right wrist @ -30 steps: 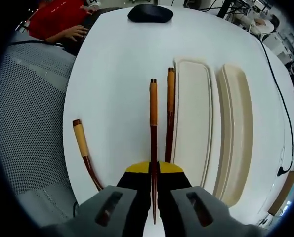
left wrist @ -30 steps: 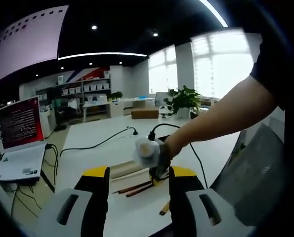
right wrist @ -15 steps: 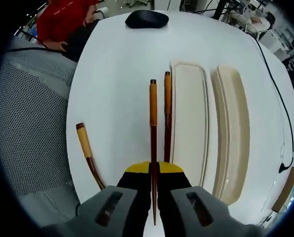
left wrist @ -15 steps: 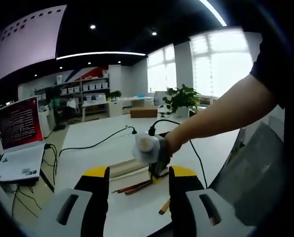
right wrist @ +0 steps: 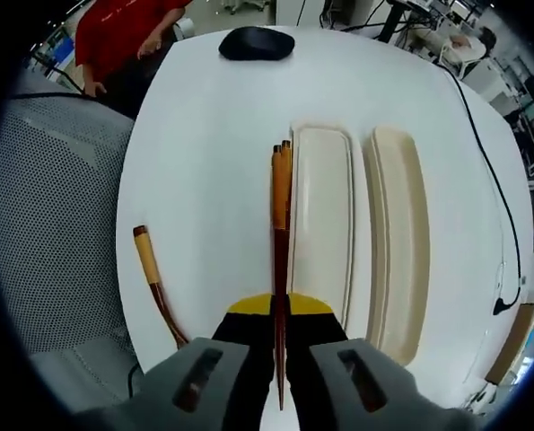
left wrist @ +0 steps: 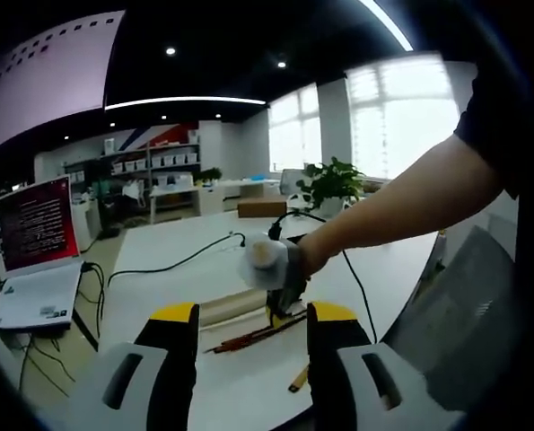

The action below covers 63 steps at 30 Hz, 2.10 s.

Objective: Arrange the utensils inside the cutlery case until each visible utensil rests in its matching compartment.

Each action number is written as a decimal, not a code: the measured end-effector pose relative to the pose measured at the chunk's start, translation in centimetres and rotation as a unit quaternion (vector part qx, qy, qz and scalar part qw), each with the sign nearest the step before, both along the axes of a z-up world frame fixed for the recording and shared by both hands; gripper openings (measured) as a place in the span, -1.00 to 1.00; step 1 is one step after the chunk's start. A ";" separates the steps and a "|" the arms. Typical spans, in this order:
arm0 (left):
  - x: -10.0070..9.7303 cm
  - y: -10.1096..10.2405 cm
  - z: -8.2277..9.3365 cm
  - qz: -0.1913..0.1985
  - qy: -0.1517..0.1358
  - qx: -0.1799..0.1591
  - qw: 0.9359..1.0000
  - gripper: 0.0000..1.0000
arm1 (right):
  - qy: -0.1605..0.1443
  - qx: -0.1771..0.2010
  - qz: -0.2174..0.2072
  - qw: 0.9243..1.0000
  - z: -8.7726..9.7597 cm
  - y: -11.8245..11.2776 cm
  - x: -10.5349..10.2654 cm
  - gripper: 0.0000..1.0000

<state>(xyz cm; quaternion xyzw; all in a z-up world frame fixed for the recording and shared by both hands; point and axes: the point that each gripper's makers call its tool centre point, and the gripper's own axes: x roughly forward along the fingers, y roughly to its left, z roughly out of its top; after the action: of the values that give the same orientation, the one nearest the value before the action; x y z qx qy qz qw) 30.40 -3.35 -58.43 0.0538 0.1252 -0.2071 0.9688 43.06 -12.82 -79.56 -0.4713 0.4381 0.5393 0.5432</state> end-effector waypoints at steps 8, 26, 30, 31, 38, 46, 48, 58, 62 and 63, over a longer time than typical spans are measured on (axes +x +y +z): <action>0.0 0.1 0.0 0.000 -0.002 0.000 1.000 -0.01 | -0.009 -0.006 0.001 1.000 0.4 -0.5 0.7 -1.00; -0.4 -0.1 -0.2 -0.007 -0.001 0.002 1.000 -0.01 | -0.029 -0.006 -0.004 1.000 1.9 -0.8 3.0 -1.00; -0.4 -0.1 -0.2 -0.009 -0.001 0.001 1.000 -0.01 | -0.032 -0.004 -0.007 0.999 1.8 -0.7 3.1 -1.00; -0.4 0.0 -0.3 -0.008 -0.001 0.001 1.000 -0.01 | -0.030 -0.004 -0.007 1.000 1.7 -0.7 3.0 -1.00; -0.5 0.2 -0.4 -0.007 -0.001 0.000 1.000 -0.01 | -0.029 0.009 -0.010 0.999 2.0 0.0 3.1 -1.00; -0.6 0.3 -0.5 -0.008 -0.001 0.000 1.000 -0.01 | -0.028 0.029 -0.020 0.999 2.7 0.4 3.4 -1.00; -0.6 0.3 -0.5 -0.008 -0.001 0.000 1.000 -0.01 | -0.031 0.033 -0.020 0.999 2.8 0.5 3.4 -1.00; -0.7 0.3 -0.5 -0.011 0.000 0.001 1.000 -0.01 | -0.045 0.050 -0.019 0.998 3.7 1.0 4.0 -1.00; -0.7 0.2 -0.5 -0.011 0.001 0.001 1.000 -0.01 | -0.055 0.059 -0.015 0.997 4.1 1.3 4.6 -1.00; -0.7 0.2 -0.5 -0.011 0.001 0.001 1.000 -0.01 | -0.057 0.061 -0.015 0.996 4.1 1.4 4.7 -1.00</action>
<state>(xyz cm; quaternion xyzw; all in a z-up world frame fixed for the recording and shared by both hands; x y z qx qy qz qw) 29.72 -3.13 -58.91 0.0557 0.1259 -0.2176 0.9663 47.73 -11.46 -75.43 -0.4606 0.3795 0.5292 0.6032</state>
